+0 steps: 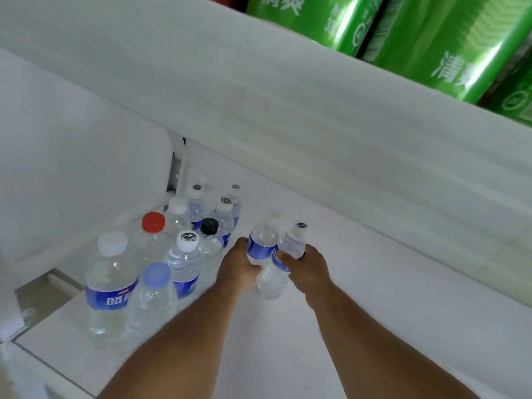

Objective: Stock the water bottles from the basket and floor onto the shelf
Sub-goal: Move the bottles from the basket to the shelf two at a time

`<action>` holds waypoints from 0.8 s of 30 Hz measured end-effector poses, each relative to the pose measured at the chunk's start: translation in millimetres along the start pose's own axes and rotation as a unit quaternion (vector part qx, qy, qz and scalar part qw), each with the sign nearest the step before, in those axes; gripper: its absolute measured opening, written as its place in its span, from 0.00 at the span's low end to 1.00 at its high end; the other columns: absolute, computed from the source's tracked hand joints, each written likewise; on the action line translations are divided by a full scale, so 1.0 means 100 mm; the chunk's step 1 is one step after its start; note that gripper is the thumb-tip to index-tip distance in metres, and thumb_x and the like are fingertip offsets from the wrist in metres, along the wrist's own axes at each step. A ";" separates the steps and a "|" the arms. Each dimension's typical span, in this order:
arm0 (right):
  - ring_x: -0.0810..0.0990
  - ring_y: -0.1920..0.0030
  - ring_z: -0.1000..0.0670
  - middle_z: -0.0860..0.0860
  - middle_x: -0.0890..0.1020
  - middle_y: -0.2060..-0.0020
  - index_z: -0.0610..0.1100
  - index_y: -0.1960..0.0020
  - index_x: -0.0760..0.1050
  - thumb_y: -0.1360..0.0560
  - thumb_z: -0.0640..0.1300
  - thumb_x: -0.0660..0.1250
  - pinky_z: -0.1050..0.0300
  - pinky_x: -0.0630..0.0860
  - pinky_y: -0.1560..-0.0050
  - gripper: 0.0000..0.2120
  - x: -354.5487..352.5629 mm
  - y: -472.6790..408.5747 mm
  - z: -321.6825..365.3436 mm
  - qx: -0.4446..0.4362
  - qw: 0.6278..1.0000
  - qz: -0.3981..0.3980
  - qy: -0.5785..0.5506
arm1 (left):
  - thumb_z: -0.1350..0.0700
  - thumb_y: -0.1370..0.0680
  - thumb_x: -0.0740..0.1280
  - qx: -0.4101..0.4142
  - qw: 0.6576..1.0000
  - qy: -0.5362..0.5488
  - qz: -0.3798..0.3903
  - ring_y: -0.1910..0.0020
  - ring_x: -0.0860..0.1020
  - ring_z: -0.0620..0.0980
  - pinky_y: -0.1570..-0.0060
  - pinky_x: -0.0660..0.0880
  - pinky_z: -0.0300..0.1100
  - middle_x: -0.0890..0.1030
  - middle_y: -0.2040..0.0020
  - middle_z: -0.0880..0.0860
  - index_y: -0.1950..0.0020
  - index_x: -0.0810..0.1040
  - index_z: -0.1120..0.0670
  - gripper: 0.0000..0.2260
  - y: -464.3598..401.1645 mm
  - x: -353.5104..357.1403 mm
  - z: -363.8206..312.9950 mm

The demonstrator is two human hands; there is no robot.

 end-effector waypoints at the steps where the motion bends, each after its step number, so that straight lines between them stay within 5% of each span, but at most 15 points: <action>1: 0.70 0.52 0.47 0.47 0.74 0.52 0.43 0.46 0.76 0.24 0.43 0.72 0.56 0.67 0.50 0.09 -0.01 -0.01 -0.04 0.013 1.000 -0.003 -0.003 | 0.62 0.32 0.72 -0.001 1.000 -0.001 0.005 0.53 0.80 0.53 0.52 0.78 0.46 0.81 0.50 0.50 0.41 0.72 0.52 0.21 -0.01 0.02 0.01; 4: 0.71 0.54 0.47 0.47 0.76 0.54 0.38 0.45 0.79 0.25 0.43 0.72 0.55 0.68 0.51 0.12 -0.07 -0.02 -0.09 0.026 0.999 -0.022 -0.009 | 0.62 0.32 0.72 -0.002 1.000 -0.004 0.020 0.53 0.80 0.54 0.52 0.79 0.47 0.81 0.49 0.51 0.40 0.72 0.53 0.22 -0.04 0.07 0.03; 10: 0.72 0.60 0.51 0.51 0.77 0.59 0.45 0.52 0.79 0.26 0.44 0.73 0.60 0.68 0.55 0.06 -0.10 0.00 -0.09 0.032 0.999 -0.019 0.014 | 0.62 0.30 0.71 -0.007 0.998 -0.021 0.056 0.52 0.79 0.53 0.51 0.77 0.44 0.78 0.49 0.50 0.34 0.70 0.53 0.25 -0.07 0.07 -0.02; 13: 0.73 0.56 0.51 0.50 0.79 0.54 0.44 0.45 0.79 0.26 0.46 0.73 0.59 0.68 0.52 0.12 -0.09 0.04 -0.10 0.024 0.999 -0.015 0.047 | 0.62 0.29 0.69 -0.024 0.996 -0.026 0.077 0.47 0.79 0.54 0.46 0.77 0.46 0.80 0.43 0.53 0.33 0.70 0.53 0.25 0.01 0.06 0.01; 16: 0.73 0.63 0.53 0.51 0.75 0.60 0.43 0.53 0.75 0.25 0.49 0.72 0.61 0.67 0.60 0.10 -0.12 0.14 -0.19 0.042 0.994 -0.028 0.096 | 0.61 0.28 0.70 -0.051 0.996 -0.017 0.078 0.38 0.77 0.56 0.41 0.74 0.44 0.76 0.34 0.55 0.27 0.65 0.56 0.30 0.21 0.01 0.00; 20: 0.75 0.35 0.44 0.42 0.73 0.31 0.38 0.26 0.65 0.22 0.53 0.66 0.56 0.70 0.41 0.30 -0.07 0.47 -0.42 0.098 0.978 -0.018 0.181 | 0.59 0.26 0.70 -0.055 0.992 -0.025 0.111 0.34 0.75 0.55 0.34 0.72 0.46 0.76 0.33 0.54 0.27 0.66 0.55 0.29 0.73 0.01 -0.06; 24: 0.70 0.28 0.44 0.45 0.71 0.27 0.42 0.22 0.59 0.20 0.56 0.60 0.54 0.66 0.33 0.31 0.10 1.00 -0.45 0.084 0.960 0.018 0.265 | 0.57 0.23 0.68 -0.011 0.975 -0.120 0.185 0.25 0.64 0.51 0.30 0.61 0.40 0.63 0.23 0.52 0.20 0.54 0.52 0.35 1.31 -0.02 -0.17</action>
Point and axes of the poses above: each hand's wrist, its own y-axis away from the middle knuckle, its own x-axis out of the palm, z = x × y, the point moved 10 cm from there along -y, towards the middle knuckle
